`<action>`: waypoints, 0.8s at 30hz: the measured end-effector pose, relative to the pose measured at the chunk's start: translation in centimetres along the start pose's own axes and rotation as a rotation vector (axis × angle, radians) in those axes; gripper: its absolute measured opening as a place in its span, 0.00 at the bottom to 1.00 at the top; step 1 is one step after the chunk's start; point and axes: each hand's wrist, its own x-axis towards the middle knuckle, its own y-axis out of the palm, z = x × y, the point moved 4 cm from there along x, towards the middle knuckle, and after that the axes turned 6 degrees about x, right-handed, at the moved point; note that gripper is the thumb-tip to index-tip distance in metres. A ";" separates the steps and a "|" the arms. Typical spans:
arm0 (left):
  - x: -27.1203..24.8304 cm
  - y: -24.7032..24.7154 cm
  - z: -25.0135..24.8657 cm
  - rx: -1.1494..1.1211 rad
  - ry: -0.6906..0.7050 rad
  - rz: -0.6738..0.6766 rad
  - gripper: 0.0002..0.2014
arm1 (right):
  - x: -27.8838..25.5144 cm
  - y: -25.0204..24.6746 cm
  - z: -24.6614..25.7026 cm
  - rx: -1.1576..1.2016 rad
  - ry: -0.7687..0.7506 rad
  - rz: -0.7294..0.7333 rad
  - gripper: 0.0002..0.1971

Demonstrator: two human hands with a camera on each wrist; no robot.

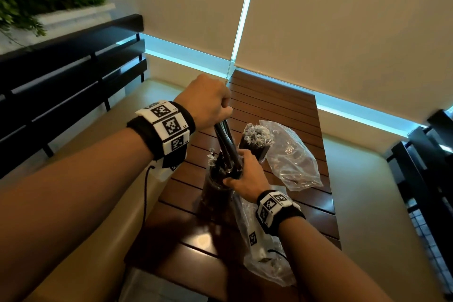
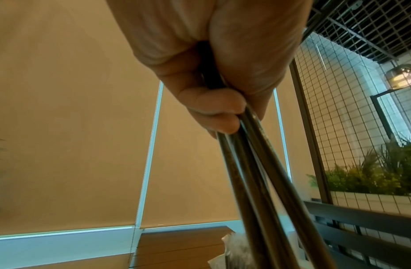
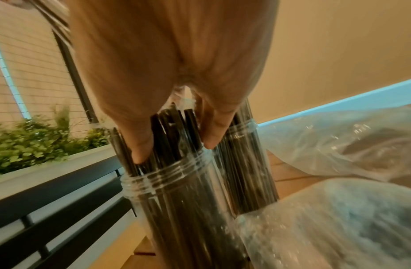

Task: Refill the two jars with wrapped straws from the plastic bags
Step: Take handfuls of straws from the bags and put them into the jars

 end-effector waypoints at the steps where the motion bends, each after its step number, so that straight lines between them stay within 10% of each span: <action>1: 0.1 -0.1 -0.1 -0.005 -0.002 -0.005 0.12 | 0.1 0.0 -0.5 0.040 0.006 -0.025 0.38; 14: 0.7 -2.2 4.3 -0.220 -0.237 -0.003 0.10 | -0.4 2.0 -1.3 0.185 0.038 -0.034 0.80; 24: -0.5 -0.4 5.8 -0.310 -0.246 0.113 0.08 | 1.5 2.1 -1.8 0.231 0.101 -0.171 0.39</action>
